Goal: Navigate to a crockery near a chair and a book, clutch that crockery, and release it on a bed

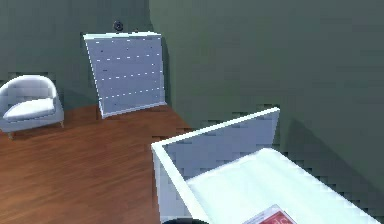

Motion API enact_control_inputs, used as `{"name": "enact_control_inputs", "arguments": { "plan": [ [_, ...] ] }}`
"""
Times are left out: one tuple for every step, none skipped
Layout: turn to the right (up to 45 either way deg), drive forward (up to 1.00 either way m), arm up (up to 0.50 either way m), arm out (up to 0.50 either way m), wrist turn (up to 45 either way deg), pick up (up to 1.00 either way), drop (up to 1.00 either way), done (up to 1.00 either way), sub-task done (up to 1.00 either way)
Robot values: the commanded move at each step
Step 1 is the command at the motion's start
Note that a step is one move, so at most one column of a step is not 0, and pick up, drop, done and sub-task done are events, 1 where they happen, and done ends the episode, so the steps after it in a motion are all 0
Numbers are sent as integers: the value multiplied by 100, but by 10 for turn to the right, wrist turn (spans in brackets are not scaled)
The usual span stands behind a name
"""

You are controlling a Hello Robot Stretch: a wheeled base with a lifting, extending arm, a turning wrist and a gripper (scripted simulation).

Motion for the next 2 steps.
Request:
{"name": "enact_control_inputs", "arguments": {
  "plan": [
    [0,0,0,28,0,0,0,0,0],
    [0,0,0,0,450,0,0,0,0]
  ]
}}
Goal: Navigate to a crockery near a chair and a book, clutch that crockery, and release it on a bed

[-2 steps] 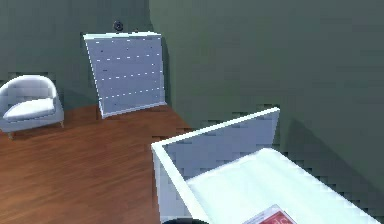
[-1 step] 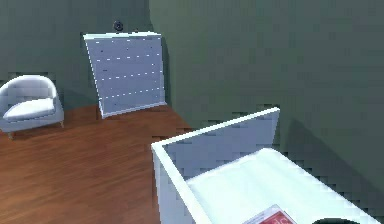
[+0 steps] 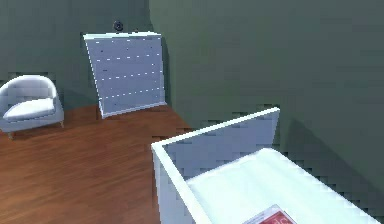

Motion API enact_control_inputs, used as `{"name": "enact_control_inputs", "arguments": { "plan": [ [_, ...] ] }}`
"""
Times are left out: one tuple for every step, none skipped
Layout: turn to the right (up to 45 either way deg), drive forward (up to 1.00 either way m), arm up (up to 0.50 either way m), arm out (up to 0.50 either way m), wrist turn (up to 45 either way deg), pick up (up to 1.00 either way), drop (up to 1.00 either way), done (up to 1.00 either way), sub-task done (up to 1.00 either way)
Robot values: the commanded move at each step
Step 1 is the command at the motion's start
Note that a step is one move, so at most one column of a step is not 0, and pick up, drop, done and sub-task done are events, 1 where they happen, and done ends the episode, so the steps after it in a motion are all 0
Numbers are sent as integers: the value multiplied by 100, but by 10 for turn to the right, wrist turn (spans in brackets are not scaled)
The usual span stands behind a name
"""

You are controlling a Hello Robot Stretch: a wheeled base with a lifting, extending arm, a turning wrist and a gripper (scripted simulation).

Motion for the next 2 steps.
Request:
{"name": "enact_control_inputs", "arguments": {
  "plan": [
    [0,0,0,0,450,0,0,0,0],
    [0,0,0,0,360,0,0,0,0]
  ]
}}
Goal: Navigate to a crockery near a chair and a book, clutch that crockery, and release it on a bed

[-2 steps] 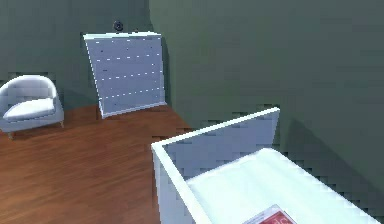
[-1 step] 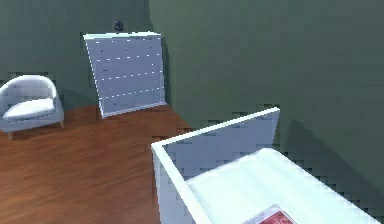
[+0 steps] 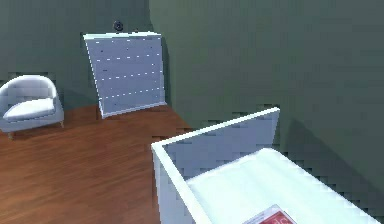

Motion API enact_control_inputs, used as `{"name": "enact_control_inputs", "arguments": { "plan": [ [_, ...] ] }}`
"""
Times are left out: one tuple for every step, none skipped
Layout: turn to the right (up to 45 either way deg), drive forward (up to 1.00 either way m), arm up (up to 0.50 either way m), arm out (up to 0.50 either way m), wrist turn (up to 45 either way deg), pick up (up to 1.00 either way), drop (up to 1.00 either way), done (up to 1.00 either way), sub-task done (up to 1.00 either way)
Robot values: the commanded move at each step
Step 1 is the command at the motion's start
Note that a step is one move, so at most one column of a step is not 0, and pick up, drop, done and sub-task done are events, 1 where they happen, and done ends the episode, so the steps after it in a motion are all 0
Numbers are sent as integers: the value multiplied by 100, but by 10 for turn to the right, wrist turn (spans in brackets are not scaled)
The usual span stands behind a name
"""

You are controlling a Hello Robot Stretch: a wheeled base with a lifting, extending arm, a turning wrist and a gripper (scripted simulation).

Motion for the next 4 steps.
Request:
{"name": "enact_control_inputs", "arguments": {
  "plan": [
    [0,0,-16,0,0,0,0,0,0],
    [0,0,-32,0,0,0,0,0,0],
    [0,0,0,0,0,0,100,0,0],
    [0,0,10,0,0,0,0,0,0]
  ]
}}
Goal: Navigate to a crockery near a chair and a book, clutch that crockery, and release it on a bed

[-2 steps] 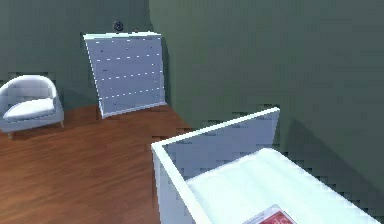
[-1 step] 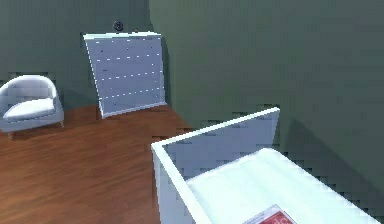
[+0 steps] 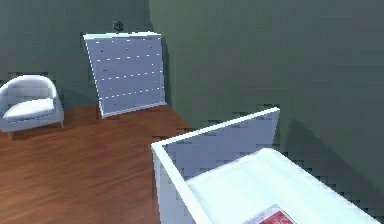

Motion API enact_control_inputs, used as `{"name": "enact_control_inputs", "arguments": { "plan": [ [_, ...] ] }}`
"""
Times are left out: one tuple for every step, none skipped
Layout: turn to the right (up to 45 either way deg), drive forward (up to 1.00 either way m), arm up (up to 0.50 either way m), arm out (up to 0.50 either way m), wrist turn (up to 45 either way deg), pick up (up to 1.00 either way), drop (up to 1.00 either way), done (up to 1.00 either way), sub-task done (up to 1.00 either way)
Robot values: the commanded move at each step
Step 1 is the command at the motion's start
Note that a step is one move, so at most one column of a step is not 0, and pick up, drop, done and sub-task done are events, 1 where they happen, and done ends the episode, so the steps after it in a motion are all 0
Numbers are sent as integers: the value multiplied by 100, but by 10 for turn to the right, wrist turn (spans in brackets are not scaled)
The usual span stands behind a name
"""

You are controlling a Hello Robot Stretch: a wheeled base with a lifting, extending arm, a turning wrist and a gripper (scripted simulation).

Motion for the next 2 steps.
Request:
{"name": "enact_control_inputs", "arguments": {
  "plan": [
    [0,0,0,-8,0,0,0,0,0],
    [0,0,0,0,0,0,0,100,0]
  ]
}}
